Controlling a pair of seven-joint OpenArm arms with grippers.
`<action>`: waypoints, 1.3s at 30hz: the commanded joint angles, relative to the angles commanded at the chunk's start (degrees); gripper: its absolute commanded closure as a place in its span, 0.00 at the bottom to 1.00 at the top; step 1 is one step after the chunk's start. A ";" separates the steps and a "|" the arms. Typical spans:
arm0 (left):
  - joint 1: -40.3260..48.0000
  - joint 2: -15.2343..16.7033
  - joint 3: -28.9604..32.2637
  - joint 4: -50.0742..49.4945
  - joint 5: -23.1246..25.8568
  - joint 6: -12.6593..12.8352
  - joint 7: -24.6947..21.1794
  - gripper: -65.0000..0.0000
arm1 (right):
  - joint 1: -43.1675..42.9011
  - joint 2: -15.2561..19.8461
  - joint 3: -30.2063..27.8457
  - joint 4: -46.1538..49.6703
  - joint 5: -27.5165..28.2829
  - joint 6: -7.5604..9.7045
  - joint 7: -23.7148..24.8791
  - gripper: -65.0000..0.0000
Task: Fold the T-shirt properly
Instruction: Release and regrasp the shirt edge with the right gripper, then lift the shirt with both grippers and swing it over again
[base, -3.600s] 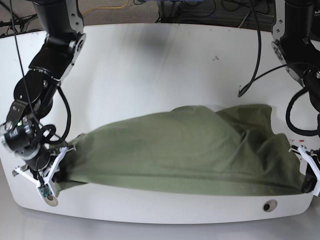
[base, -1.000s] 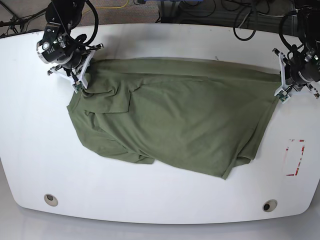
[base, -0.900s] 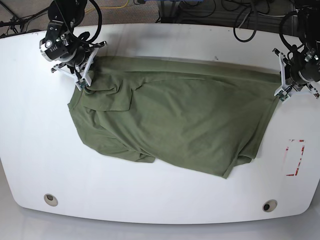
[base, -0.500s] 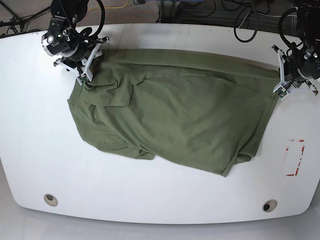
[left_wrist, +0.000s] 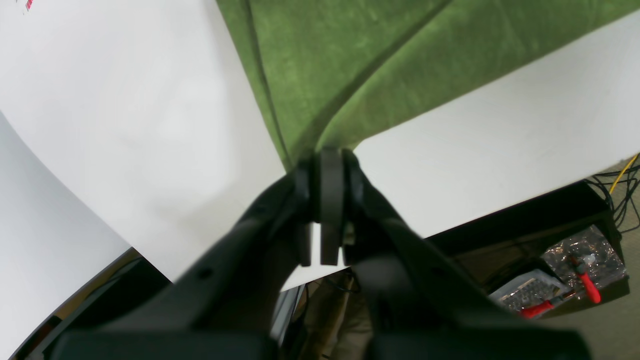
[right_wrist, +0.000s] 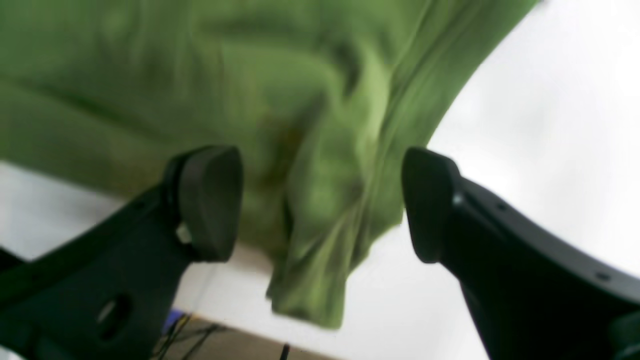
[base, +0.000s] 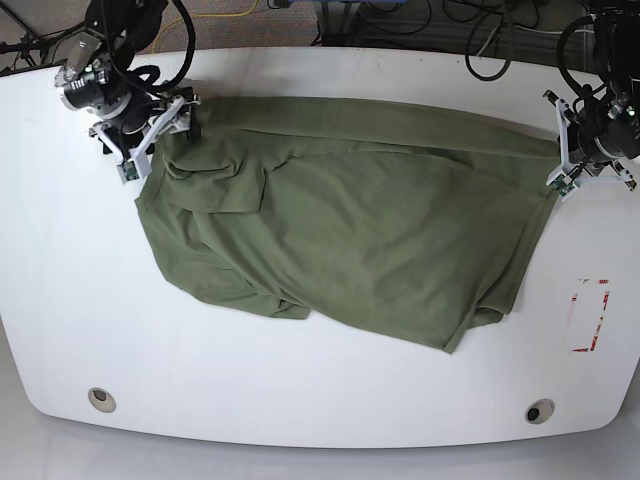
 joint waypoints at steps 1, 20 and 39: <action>0.00 0.00 0.00 0.00 0.00 0.00 0.00 1.00 | 0.79 -0.18 0.00 0.00 0.00 0.00 -0.79 0.27; -1.14 0.00 0.00 0.00 0.00 0.00 0.00 1.00 | 1.93 0.00 -0.09 -3.87 -0.09 0.00 -3.78 0.81; -5.63 0.44 -0.09 -0.09 0.00 0.00 0.00 1.00 | -2.29 1.49 6.95 0.70 6.59 0.00 -5.89 1.00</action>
